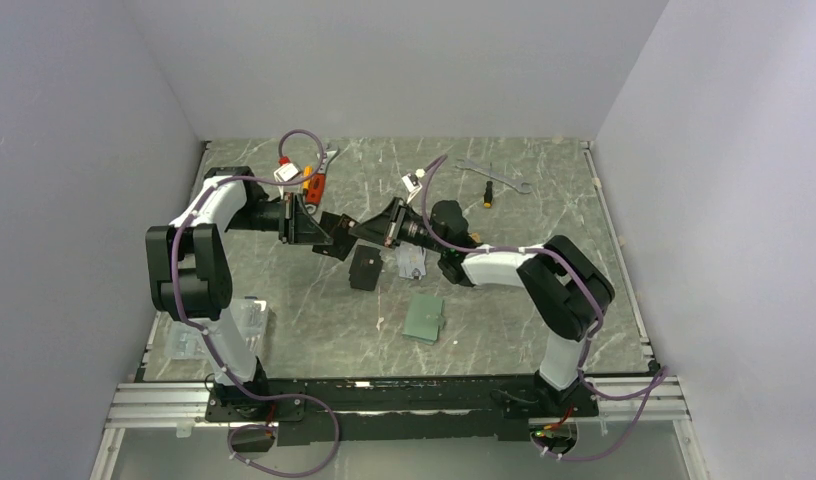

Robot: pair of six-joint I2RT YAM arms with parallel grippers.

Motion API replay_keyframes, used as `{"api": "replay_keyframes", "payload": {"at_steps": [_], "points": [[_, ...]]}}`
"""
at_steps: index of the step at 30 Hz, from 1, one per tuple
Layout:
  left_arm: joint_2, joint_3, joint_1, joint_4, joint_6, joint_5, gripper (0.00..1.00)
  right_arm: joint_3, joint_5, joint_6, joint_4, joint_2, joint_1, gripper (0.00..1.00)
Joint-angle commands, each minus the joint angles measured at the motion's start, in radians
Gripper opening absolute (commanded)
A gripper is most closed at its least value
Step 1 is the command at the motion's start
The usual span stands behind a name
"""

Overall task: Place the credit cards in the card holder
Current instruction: Place the credit card at the center of the board.

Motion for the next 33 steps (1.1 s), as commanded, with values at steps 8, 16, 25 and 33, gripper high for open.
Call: {"api": "replay_keyframes", "payload": {"at_steps": [8,16,25,33], "points": [[-0.022,0.008,-0.005,-0.062,0.036,0.237,0.09,-0.146,0.04,-0.033,-0.055,-0.148,-0.062,0.0],[-0.016,0.011,-0.034,-0.062,0.038,0.236,0.12,-0.222,0.057,-0.067,-0.135,-0.264,-0.091,0.0],[0.246,0.146,-0.214,-0.062,-0.035,0.131,0.0,-0.35,0.176,-0.198,-0.451,-0.542,-0.109,0.0],[0.035,-0.149,-0.23,0.973,-0.933,-0.36,0.01,-0.372,0.262,-0.256,-0.655,-0.717,-0.116,0.0]]}}
